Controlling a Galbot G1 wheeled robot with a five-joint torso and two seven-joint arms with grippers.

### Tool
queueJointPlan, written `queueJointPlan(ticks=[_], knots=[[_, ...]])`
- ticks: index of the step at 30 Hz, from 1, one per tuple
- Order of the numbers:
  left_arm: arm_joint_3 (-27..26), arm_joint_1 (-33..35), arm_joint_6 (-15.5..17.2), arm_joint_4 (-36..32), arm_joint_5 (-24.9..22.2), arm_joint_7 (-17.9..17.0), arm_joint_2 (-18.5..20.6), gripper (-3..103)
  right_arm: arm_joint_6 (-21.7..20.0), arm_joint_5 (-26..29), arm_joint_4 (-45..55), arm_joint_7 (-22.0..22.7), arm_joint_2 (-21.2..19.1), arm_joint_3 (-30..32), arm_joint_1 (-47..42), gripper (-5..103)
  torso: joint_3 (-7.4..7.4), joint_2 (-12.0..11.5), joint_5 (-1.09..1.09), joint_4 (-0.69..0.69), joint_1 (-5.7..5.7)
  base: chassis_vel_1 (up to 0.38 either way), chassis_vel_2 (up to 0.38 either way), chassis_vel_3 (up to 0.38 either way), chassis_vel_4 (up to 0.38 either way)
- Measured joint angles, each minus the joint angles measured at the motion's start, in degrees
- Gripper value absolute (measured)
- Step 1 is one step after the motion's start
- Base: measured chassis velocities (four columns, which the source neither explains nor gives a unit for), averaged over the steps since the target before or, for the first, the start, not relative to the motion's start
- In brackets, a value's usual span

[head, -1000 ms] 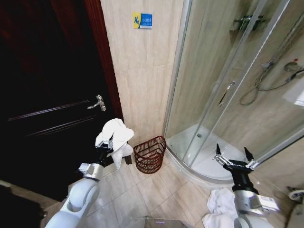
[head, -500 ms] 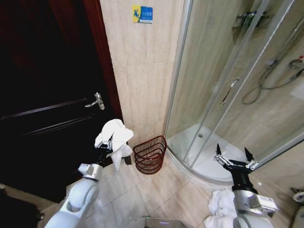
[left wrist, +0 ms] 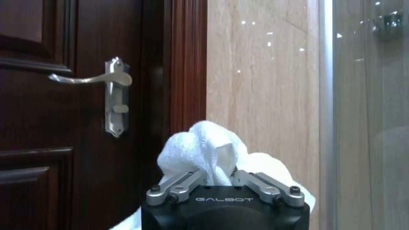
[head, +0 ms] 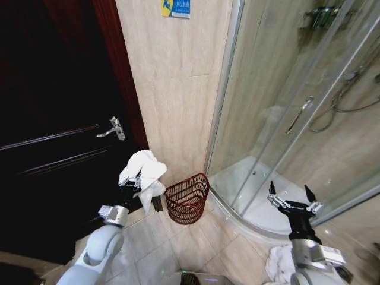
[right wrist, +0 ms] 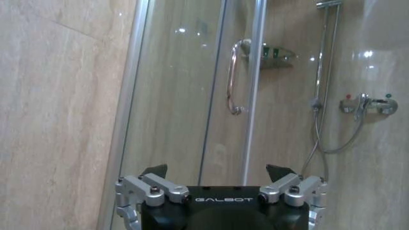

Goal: Discard the used towel into the hamper.

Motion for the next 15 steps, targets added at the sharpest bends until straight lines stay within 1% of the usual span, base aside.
queueJointPlan(ticks=[2, 5, 9, 13, 15], knots=[[-0.02, 0.01, -0.03, 0.02, 0.0, 0.0, 0.02, 5, 0.01, -0.03, -0.03, -0.01, 0.0, -0.05, 0.02, 100, -0.16, -0.3, 0.01, 0.0, -0.13, -0.092, 0.11, 0.104, -0.084], [-0.06, 0.21, -0.21, 0.09, 0.0, 0.04, 0.01, 5, 0.29, -0.03, -0.07, -0.02, 0.0, -0.35, 0.06, 100, -0.75, -1.38, 0.0, 0.0, -0.62, -0.089, 0.094, 0.088, -0.09], [-0.01, 0.62, -0.72, 0.23, 0.23, 0.26, -0.22, 5, 0.3, -0.03, -0.07, -0.47, 0.0, -0.41, -0.03, 100, -0.98, -1.82, 0.0, 0.0, -0.78, -0.069, 0.077, 0.06, -0.06], [0.05, 1.35, -1.47, 0.67, 0.59, 0.41, -0.78, 5, 0.5, -0.13, -0.2, -0.78, 0.0, -0.53, -0.17, 100, -1.46, -2.67, 0.0, 0.0, -1.22, 0.0, 0.0, 0.0, 0.0], [0.05, 1.64, -2.05, 1.21, 0.67, 0.44, -1.0, 5, 0.54, -0.15, -0.43, -0.87, 0.0, -0.58, -0.1, 100, -1.83, -3.41, 0.0, 0.0, -1.62, 0.0, 0.0, 0.0, 0.0]])
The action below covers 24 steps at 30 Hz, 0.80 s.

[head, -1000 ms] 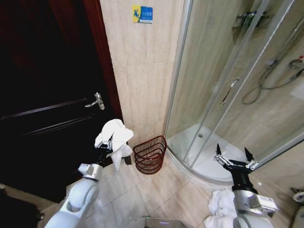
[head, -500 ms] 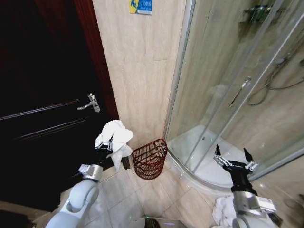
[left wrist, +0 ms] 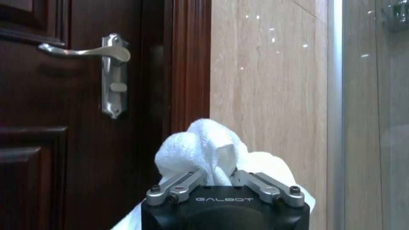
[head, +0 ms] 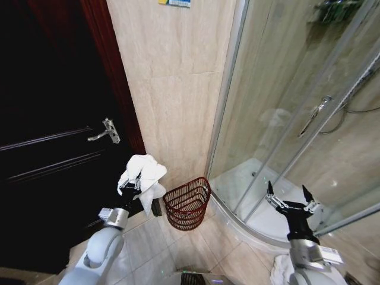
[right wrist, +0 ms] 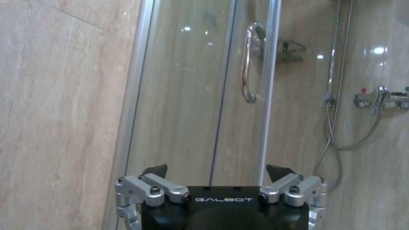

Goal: Discard the used towel into the hamper.

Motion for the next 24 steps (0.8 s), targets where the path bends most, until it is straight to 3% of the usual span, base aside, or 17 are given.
queueJointPlan(ticks=[24], knots=[[0.22, -0.04, -1.08, 0.96, 0.24, 0.54, 0.16, 5, 0.45, -0.41, -0.56, -0.19, 0.0, -0.23, 0.33, 100, -3.48, -6.26, 0.0, 0.0, -2.75, 0.0, 0.0, 0.0, 0.0]])
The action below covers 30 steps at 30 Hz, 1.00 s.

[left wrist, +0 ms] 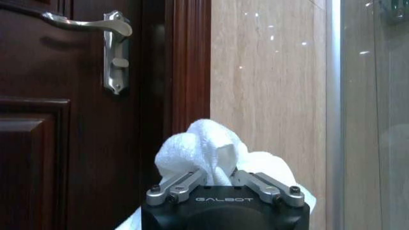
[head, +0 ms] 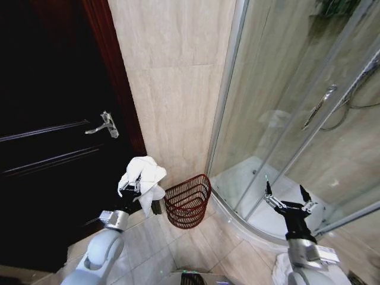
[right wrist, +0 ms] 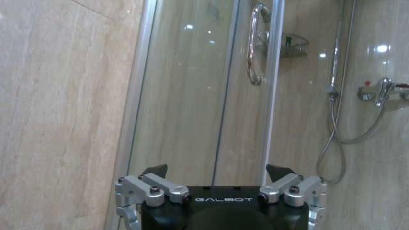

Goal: Discard the used towel into the hamper.

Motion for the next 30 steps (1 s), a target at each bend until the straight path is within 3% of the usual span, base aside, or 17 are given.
queueJointPlan(ticks=[17, 26, 30], knots=[[0.38, -0.29, -2.33, 1.86, 0.2, 0.9, 0.24, 5, 0.69, -0.33, -1.16, 0.0, 0.0, -0.1, 0.09, 100, -2.48, -4.34, 0.0, 0.0, -1.87, 0.0, 0.0, 0.0, 0.0], [0.82, -0.87, -3.4, 2.98, -0.64, 2.96, 0.79, 5, 0.91, -0.36, -1.75, -0.33, 0.0, -0.14, 0.18, 100, -3.87, -6.78, 0.0, 0.0, -2.91, 0.0, 0.0, 0.0, 0.0], [1.22, -1.94, -4.61, 3.78, -1.76, 6.37, 2.05, 5, 0.88, -0.41, -1.71, -0.45, 0.0, -0.14, 0.15, 100, -4.53, -7.96, 0.0, 0.0, -3.44, 0.0, 0.0, 0.0, 0.0]])
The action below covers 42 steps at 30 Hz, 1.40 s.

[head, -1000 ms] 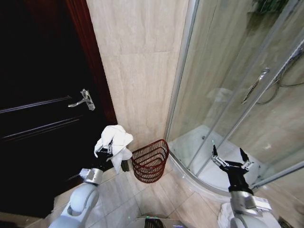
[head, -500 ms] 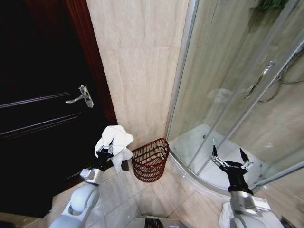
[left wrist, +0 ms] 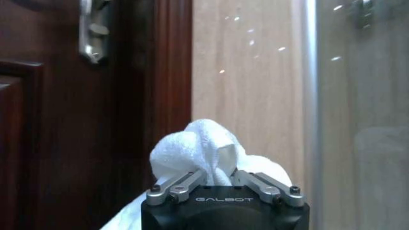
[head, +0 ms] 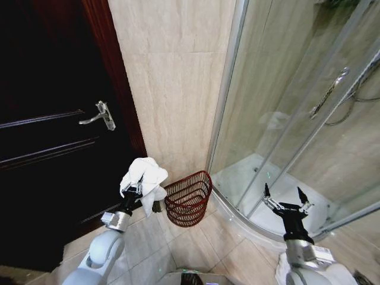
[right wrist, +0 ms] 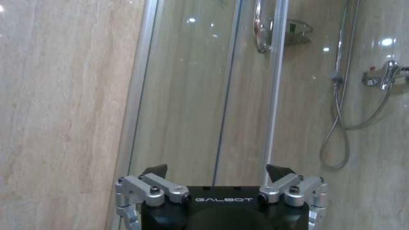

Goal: Discard the used towel into the hamper.

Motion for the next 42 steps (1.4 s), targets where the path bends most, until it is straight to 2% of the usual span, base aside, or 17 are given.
queueJointPlan(ticks=[1, 4, 8, 28, 36, 41, 42], knots=[[0.0, 0.0, 0.0, 0.0, 0.0, 0.0, 0.0, 5, 0.0, 0.0, 0.0, 0.0, 0.0, 0.0, 0.0, 100, 0.0, 0.0, 0.0, 0.0, 0.0, 0.0, 0.0, 0.0, 0.0], [0.56, -1.42, -1.05, 0.74, -0.76, 4.34, 0.87, 5, -0.16, -0.21, 0.06, -0.03, 0.0, -0.03, 0.12, 100, -0.55, -0.99, 0.0, -0.01, -0.42, 0.0, 0.0, 0.0, 0.0], [1.7, -2.55, -1.26, 1.2, -0.82, 6.74, 1.15, 5, -0.29, -0.54, 0.07, -0.06, 0.0, -0.14, 0.35, 100, -1.17, -2.03, 0.0, 0.0, -0.86, 0.0, 0.0, 0.0, 0.0], [7.08, -8.41, 1.65, 4.3, -1.22, 7.8, 1.38, 5, -0.07, -2.57, -1.56, -0.6, 0.0, -0.51, 0.6, 100, -3.78, -6.54, 0.01, 0.0, -2.75, 0.0, 0.0, 0.0, 0.0], [13.5, -17.21, 4.06, 6.96, -0.99, 8.39, 2.32, 5, 0.02, -2.77, -2.29, -0.87, 0.0, -0.22, 0.85, 100, -4.02, -7.01, 0.0, 0.0, -2.96, 0.0, 0.0, 0.0, 0.0], [20.14, -27.61, 5.87, 10.56, -1.23, 8.86, 2.27, 5, 0.55, -3.14, -2.67, -0.93, 0.0, -0.31, 0.54, 100, -3.94, -6.88, 0.0, -0.01, -2.93, 0.0, 0.0, 0.0, 0.0], [20.14, -27.61, 5.87, 10.56, -1.23, 8.86, 2.27, 5, 0.55, -3.14, -2.67, -0.93, 0.0, -0.31, 0.54, 100, -3.94, -6.88, 0.0, -0.01, -2.93, 0.0, 0.0, 0.0, 0.0]])
